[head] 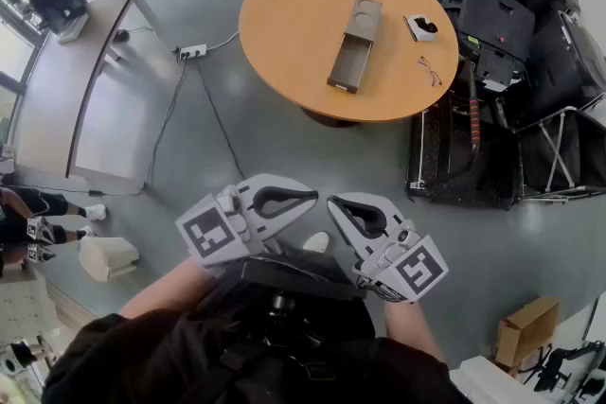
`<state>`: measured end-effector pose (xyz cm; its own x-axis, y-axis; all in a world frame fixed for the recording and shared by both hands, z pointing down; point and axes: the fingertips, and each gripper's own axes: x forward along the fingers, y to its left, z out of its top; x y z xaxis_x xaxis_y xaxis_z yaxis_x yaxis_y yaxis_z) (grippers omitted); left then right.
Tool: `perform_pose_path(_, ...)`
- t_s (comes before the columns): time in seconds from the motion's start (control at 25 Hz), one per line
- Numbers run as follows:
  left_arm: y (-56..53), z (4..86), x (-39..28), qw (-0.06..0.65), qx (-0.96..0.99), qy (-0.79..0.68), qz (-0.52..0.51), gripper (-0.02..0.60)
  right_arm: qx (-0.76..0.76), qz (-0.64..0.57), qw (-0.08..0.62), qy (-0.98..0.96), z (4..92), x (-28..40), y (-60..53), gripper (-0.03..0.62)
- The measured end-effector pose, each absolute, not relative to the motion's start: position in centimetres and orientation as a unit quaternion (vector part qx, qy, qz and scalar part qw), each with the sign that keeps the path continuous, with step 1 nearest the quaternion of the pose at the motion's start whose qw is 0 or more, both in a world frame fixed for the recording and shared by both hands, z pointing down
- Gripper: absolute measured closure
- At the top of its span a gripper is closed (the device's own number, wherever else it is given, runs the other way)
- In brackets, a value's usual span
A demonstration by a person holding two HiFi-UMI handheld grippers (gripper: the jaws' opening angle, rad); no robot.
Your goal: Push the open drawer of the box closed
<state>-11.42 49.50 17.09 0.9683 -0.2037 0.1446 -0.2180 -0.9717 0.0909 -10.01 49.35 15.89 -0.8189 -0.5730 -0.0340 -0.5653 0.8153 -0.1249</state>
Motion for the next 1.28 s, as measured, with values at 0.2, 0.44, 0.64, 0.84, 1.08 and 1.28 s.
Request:
perform_pose_path(0.2, 48.0, 16.9, -7.3, 0.049, 0.99, -0.112, 0.064, 0.548, -0.288, -0.06, 0.042, 0.955, 16.0, -6.5, 47.8, 0.585)
perform_pose_path(0.44, 47.6, 17.1, -4.1, 0.062, 0.988, -0.114, 0.078, 0.548, -0.278, -0.067, 0.048, 0.957, 15.8, -3.5, 46.9, 0.585)
perform_pose_path(0.64, 46.6, 17.2, -2.3, 0.057, 0.989, -0.113, 0.079, 0.548, -0.276, -0.071, 0.047, 0.957, 16.4, -1.8, 45.7, 0.585)
perform_pose_path(0.84, 45.3, 17.6, -1.8, 0.057, 0.988, -0.115, 0.08, 0.548, -0.272, -0.069, 0.042, 0.959, 16.9, -1.3, 44.4, 0.585)
perform_pose_path(1.08, 42.7, 17.4, -1.9, 0.055, 0.99, -0.113, 0.068, 0.548, -0.28, -0.068, 0.04, 0.957, 16.8, -1.3, 42.0, 0.585)
perform_pose_path(1.28, 39.4, 17.5, -2.6, 0.058, 0.991, -0.108, 0.062, 0.548, -0.291, -0.068, 0.029, 0.954, 16.8, -1.9, 39.0, 0.585)
